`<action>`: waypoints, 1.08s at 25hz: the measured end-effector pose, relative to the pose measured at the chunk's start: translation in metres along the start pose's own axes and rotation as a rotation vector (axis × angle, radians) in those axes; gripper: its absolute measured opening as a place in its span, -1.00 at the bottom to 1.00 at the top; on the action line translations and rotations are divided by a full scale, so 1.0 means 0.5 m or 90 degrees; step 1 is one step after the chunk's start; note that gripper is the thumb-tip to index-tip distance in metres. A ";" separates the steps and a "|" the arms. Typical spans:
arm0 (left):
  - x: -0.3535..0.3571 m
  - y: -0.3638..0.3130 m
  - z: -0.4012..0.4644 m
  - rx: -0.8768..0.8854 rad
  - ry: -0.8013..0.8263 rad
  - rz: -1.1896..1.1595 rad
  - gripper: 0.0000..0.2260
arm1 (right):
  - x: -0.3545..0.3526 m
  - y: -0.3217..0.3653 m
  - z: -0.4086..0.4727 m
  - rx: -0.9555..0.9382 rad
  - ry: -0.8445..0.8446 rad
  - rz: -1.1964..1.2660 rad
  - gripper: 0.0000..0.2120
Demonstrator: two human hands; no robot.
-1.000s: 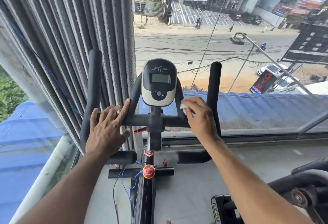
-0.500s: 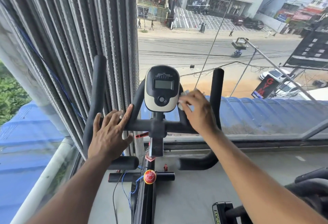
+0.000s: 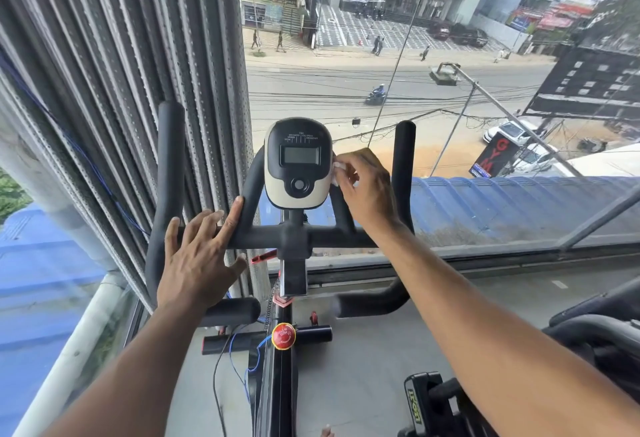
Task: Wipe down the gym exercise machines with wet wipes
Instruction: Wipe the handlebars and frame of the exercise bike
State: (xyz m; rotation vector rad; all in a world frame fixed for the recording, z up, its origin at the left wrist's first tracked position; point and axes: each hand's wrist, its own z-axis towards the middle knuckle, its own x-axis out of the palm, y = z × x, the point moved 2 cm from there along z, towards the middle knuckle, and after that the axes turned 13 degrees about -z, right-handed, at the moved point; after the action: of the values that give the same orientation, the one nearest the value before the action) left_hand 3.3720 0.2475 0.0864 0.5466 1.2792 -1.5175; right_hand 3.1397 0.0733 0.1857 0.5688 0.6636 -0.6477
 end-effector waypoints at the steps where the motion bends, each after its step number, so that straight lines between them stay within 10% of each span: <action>1: -0.001 -0.001 0.001 0.001 0.000 0.000 0.07 | 0.001 -0.003 -0.010 -0.021 0.008 -0.003 -0.88; 18: -0.001 -0.004 0.001 -0.004 0.003 -0.010 0.06 | 0.013 -0.035 0.049 -0.013 0.006 0.126 -0.86; 27: -0.003 -0.002 0.001 -0.006 -0.004 0.003 0.07 | 0.065 -0.105 0.062 0.342 0.389 0.549 -0.90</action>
State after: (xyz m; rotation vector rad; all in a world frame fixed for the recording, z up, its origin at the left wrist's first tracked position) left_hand 3.3717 0.2476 0.0881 0.5381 1.2783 -1.5073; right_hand 3.1345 0.0065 0.1687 1.4804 0.7204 0.2020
